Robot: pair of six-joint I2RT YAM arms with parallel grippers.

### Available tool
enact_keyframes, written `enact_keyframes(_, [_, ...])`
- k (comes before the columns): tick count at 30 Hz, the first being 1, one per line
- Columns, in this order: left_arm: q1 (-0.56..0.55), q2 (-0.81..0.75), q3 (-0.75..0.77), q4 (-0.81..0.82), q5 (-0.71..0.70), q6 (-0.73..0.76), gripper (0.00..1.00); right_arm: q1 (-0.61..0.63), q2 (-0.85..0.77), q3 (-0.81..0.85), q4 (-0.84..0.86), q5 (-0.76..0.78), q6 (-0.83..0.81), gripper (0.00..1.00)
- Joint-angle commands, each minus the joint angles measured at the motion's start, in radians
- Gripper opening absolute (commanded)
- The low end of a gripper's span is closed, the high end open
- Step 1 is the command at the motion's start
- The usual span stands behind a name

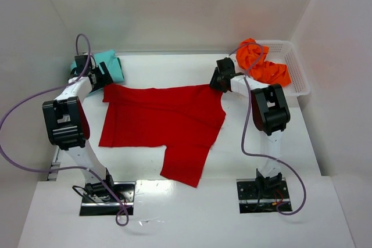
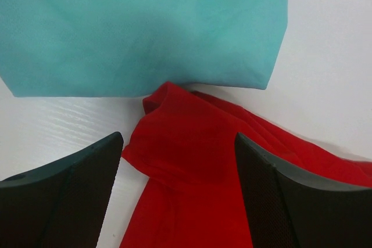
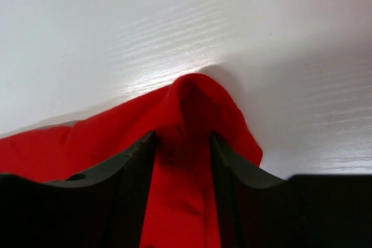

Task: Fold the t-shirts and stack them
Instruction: Fold the flattened tshirt in 1/3 of the way

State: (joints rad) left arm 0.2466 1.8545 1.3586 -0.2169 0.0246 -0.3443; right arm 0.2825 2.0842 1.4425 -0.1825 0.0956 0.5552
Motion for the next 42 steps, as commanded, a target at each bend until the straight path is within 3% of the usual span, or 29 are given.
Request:
enact_keyframes(1, [0.005,0.017,0.045,0.007,0.012,0.004,0.85,-0.005,0.027,0.062,-0.018,-0.005,-0.015,0.46])
enact_keyframes(4, [0.005,0.017,0.045,0.007,0.012,0.013,0.84,-0.005,0.06,0.099,-0.051,-0.005,-0.024,0.32])
enact_keyframes(10, [0.005,0.017,0.045,-0.002,0.003,0.022,0.84,-0.034,0.06,0.099,-0.06,0.004,-0.037,0.19])
enact_keyframes(11, [0.005,0.017,0.045,-0.002,0.014,0.031,0.84,-0.034,0.06,0.099,-0.06,0.004,-0.047,0.11])
enact_keyframes(18, [0.005,0.017,0.034,-0.012,0.024,0.041,0.84,-0.094,0.04,0.079,-0.071,-0.006,-0.09,0.0])
enact_keyframes(33, [0.005,-0.155,-0.122,-0.024,0.104,0.021,0.84,-0.147,0.093,0.257,-0.172,0.055,-0.182,0.0])
enact_keyframes(38, [-0.108,-0.189,-0.131,-0.073,0.061,0.03,0.84,-0.195,0.137,0.349,-0.195,0.03,-0.201,0.0])
enact_keyframes(42, [-0.217,-0.189,-0.099,-0.154,-0.023,0.03,0.84,-0.195,0.146,0.392,-0.195,0.03,-0.221,0.06])
